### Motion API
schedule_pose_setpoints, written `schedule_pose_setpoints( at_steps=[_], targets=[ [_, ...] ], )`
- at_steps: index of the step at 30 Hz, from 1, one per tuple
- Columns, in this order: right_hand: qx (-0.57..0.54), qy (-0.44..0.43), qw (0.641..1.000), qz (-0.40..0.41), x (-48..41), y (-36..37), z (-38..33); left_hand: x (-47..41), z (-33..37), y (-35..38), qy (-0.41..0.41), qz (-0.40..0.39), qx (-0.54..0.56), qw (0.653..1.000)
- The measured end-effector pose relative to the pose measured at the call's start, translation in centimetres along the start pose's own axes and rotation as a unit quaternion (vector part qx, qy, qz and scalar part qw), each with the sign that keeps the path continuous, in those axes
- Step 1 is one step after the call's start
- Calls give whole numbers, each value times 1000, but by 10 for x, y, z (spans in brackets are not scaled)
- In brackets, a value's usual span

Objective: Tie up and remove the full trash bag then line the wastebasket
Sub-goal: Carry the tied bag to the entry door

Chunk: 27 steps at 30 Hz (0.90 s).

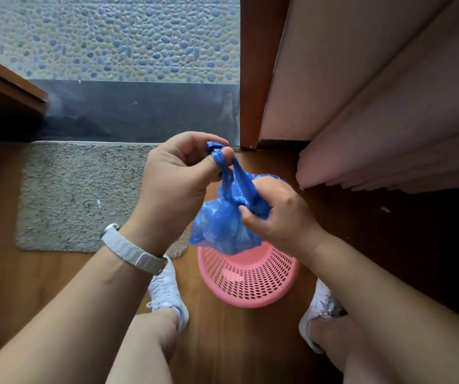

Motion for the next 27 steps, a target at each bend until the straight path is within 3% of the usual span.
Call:
schedule_pose_setpoints(
  at_steps=[7, 15, 22, 27],
  targets=[
    [25, -40, 999, -10, 12, -88, -122, -4, 151, -12, 16, -1, 17, 1000],
    [46, -132, 989, -44, 28, -149, -273, 13, 308, -57, 62, 83, -13, 995],
    [137, -246, 956, -85, 42, -142, -405, 29, 392, -139, 105, 138, 1, 985],
    [154, -259, 951, -75, 48, -104, -499, 30, 433, -233, 109, 143, 38, 983]
  ],
)
Point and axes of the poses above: each hand's wrist, its own x-axis away from the middle knuckle, its own y-axis out of the palm, z = x × y, the point moved 7 cm from there along -x, towards the middle knuckle, and after that the axes turned 13 degrees about y, right-handed, at the moved point
